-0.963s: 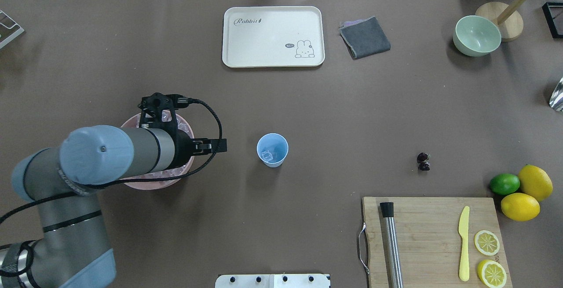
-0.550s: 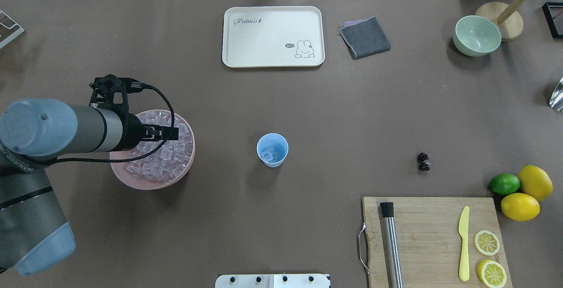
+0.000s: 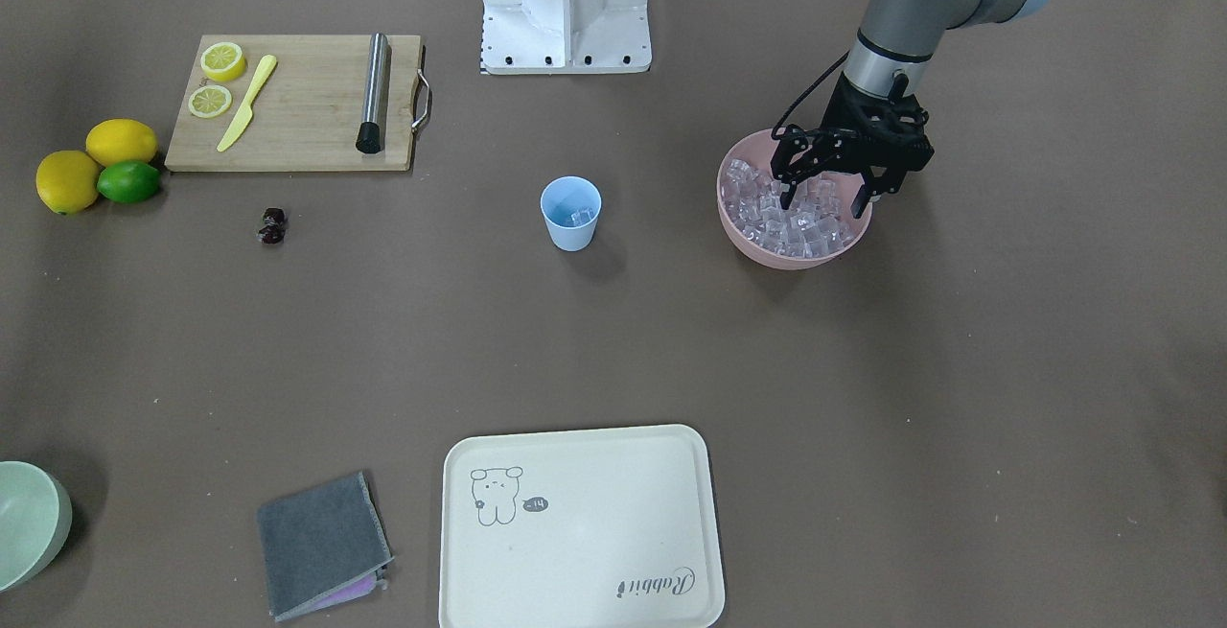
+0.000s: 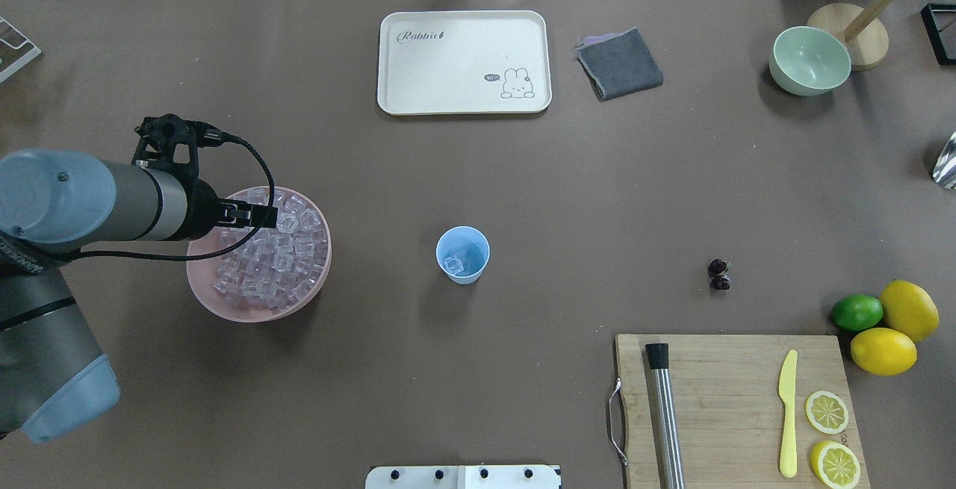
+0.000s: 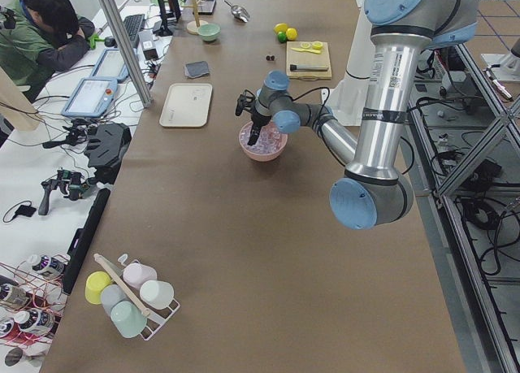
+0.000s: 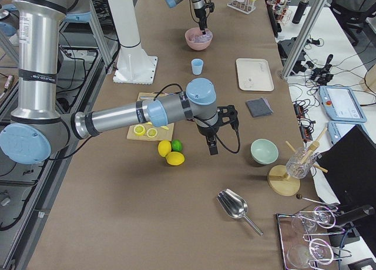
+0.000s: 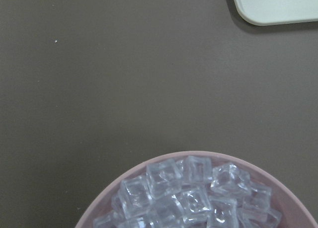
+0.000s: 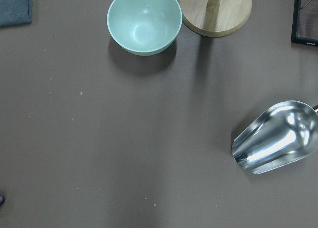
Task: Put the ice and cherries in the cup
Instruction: 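Lower the left gripper into the ice bowl and grasp a third cube, then carry the third ice cube with the left gripper over the cup, then open the left gripper to drop the ice cube into the cup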
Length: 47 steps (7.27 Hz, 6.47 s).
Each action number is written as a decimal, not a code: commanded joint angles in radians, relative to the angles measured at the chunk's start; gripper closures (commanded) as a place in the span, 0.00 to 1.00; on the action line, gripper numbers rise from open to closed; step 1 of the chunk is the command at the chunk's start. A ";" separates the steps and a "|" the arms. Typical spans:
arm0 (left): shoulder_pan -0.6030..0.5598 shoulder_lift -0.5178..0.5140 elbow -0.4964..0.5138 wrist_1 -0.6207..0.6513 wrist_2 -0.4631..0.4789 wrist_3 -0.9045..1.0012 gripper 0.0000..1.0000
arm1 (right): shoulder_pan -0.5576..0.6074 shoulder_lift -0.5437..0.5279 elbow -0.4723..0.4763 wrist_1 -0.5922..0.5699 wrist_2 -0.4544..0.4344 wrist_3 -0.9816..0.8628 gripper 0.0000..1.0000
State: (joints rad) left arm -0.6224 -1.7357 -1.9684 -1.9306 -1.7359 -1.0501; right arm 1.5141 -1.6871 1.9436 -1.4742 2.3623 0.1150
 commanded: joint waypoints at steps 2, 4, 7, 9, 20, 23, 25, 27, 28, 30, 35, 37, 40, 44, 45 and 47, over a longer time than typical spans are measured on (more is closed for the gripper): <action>0.009 -0.007 0.026 -0.004 -0.002 0.005 0.10 | 0.000 0.000 0.000 0.000 0.000 0.000 0.00; 0.012 -0.007 0.029 -0.004 -0.002 0.001 0.10 | 0.000 0.000 0.000 0.000 0.000 0.000 0.00; 0.033 -0.010 0.034 -0.007 0.004 -0.005 0.11 | -0.002 0.001 0.000 0.000 0.000 -0.001 0.00; 0.039 -0.011 0.040 -0.007 0.004 -0.005 0.18 | -0.003 0.001 0.000 0.000 0.000 -0.001 0.00; 0.038 -0.019 0.022 -0.007 -0.005 -0.001 0.86 | -0.005 0.001 0.000 0.000 0.000 -0.001 0.00; 0.036 -0.010 -0.029 -0.005 -0.008 -0.001 0.89 | -0.005 0.001 0.000 0.000 0.000 -0.001 0.00; 0.026 -0.008 -0.058 -0.005 -0.063 -0.014 0.92 | -0.005 0.001 0.000 0.000 0.000 0.000 0.00; 0.038 -0.085 -0.023 -0.007 -0.056 -0.123 0.94 | -0.005 0.001 0.002 0.000 0.002 0.000 0.00; 0.052 -0.147 0.014 -0.007 -0.056 -0.172 0.96 | -0.005 0.001 0.002 0.000 0.000 0.000 0.00; 0.095 -0.260 0.077 -0.007 -0.001 -0.240 1.00 | -0.005 0.001 0.002 0.000 0.000 0.000 0.00; 0.265 -0.411 0.146 -0.005 0.199 -0.437 1.00 | -0.005 0.001 0.003 0.000 0.000 -0.001 0.00; 0.265 -0.447 0.197 -0.007 0.213 -0.450 1.00 | -0.005 0.001 0.002 0.000 0.000 -0.001 0.00; 0.265 -0.450 0.209 -0.008 0.213 -0.452 1.00 | -0.005 0.001 0.003 0.000 0.000 -0.001 0.00; 0.265 -0.452 0.209 -0.008 0.213 -0.453 0.26 | -0.005 0.001 0.002 0.000 0.000 -0.001 0.00; 0.267 -0.452 0.209 -0.008 0.213 -0.452 0.05 | -0.005 0.001 0.003 0.000 0.000 -0.001 0.00; 0.265 -0.452 0.207 -0.007 0.213 -0.452 0.03 | -0.005 0.001 0.003 0.000 0.000 -0.001 0.00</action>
State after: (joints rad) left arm -0.3564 -2.1874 -1.7598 -1.9380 -1.5233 -1.5019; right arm 1.5095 -1.6858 1.9463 -1.4741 2.3623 0.1135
